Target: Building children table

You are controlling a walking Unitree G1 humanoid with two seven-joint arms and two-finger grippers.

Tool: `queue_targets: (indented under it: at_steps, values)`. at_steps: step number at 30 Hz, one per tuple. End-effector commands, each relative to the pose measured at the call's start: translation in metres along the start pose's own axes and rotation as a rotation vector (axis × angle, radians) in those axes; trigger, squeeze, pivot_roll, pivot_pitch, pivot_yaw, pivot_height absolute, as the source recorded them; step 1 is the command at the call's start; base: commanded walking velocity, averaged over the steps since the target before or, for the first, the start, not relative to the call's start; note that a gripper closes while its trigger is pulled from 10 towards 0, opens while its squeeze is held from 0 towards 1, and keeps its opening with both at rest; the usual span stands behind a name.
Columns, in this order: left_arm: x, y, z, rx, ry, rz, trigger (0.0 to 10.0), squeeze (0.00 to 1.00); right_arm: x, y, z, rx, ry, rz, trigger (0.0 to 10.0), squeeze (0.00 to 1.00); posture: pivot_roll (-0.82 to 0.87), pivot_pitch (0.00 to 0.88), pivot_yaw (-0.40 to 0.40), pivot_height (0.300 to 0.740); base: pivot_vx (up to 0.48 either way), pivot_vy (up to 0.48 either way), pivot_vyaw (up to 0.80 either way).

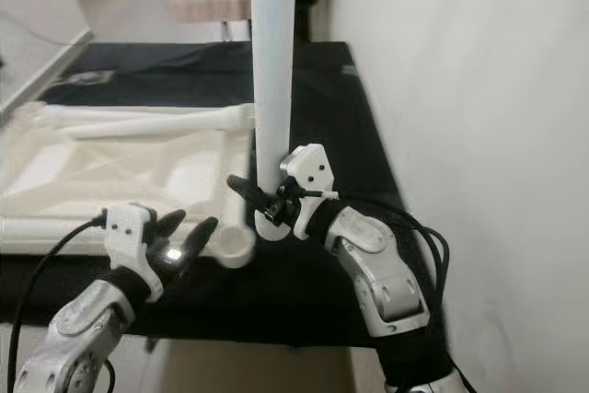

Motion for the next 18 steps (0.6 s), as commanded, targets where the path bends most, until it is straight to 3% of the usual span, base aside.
queue_targets:
  at_steps: [1,10,15,18]
  values:
    - [0.003,-0.001,0.0,0.01,0.016,-0.009,10.0,0.0,-0.002,-0.003,0.0,0.007,0.009,0.004,10.0,0.0,0.07,0.047,-0.012,0.74,0.0,0.469,0.0]
    - [-0.003,-0.007,0.008,0.072,0.077,0.021,10.0,0.0,-0.007,-0.007,-0.002,-0.03,0.02,0.03,10.0,0.0,0.07,0.082,-0.005,0.74,0.0,0.0,0.0]
    - [-0.011,-0.012,0.019,0.134,0.124,0.054,10.0,0.0,-0.014,-0.012,-0.015,-0.116,0.033,0.062,10.0,0.0,0.08,0.122,0.0,0.74,0.0,0.0,0.0]
    - [-0.011,-0.013,0.018,0.128,0.125,0.056,10.0,0.0,-0.013,-0.012,-0.021,-0.142,0.037,0.06,10.0,0.0,0.08,0.136,0.002,0.74,0.0,0.0,0.0]
Point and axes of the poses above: a point about 5 cm out from each wrist's last joint towards the gripper, its own y axis pointing out of the wrist towards the gripper, its own x axis along the axis of the wrist's last joint, z = x × y, the point moved 2 cm from there along y, pointing out of the wrist towards the gripper, and after that the axes turned 7 degrees about -y, right-handed, at the moved point
